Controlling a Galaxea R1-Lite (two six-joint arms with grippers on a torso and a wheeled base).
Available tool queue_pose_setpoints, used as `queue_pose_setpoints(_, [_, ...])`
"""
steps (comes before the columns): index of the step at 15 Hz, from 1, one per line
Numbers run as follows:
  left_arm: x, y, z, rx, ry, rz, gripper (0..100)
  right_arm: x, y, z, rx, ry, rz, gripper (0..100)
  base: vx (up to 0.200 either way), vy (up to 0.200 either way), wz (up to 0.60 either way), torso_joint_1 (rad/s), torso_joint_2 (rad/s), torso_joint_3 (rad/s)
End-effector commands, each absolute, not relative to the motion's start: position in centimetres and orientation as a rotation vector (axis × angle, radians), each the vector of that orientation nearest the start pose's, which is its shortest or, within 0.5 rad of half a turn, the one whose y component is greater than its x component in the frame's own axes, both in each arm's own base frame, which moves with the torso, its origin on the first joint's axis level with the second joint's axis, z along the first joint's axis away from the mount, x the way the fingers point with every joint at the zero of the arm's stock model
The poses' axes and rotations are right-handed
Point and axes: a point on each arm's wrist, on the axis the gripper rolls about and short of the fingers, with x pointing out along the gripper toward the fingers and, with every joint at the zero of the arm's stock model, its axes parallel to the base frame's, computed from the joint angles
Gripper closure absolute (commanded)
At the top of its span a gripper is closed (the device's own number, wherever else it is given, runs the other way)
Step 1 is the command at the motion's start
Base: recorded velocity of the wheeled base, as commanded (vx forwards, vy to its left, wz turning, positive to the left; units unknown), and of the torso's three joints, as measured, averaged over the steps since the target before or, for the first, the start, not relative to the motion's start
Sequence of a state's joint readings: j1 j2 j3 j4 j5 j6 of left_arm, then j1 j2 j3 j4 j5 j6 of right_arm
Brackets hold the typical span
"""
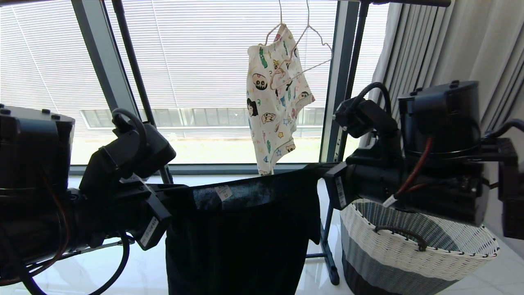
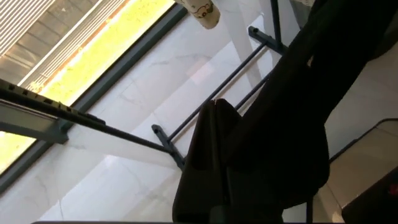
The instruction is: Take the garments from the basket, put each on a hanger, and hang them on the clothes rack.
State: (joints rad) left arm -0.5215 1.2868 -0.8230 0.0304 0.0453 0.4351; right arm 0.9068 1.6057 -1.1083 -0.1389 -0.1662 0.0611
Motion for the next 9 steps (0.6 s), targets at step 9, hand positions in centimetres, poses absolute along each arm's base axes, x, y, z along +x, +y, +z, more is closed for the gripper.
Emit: queue_pose_setpoints(9, [18.1,-12.0,33.8,0.527,0.236,-0.668,100,17.0,16.5,33.0,-0.168,0.127,0.622,100,0.000,0.000,0.00,0.000,0.00,0.000])
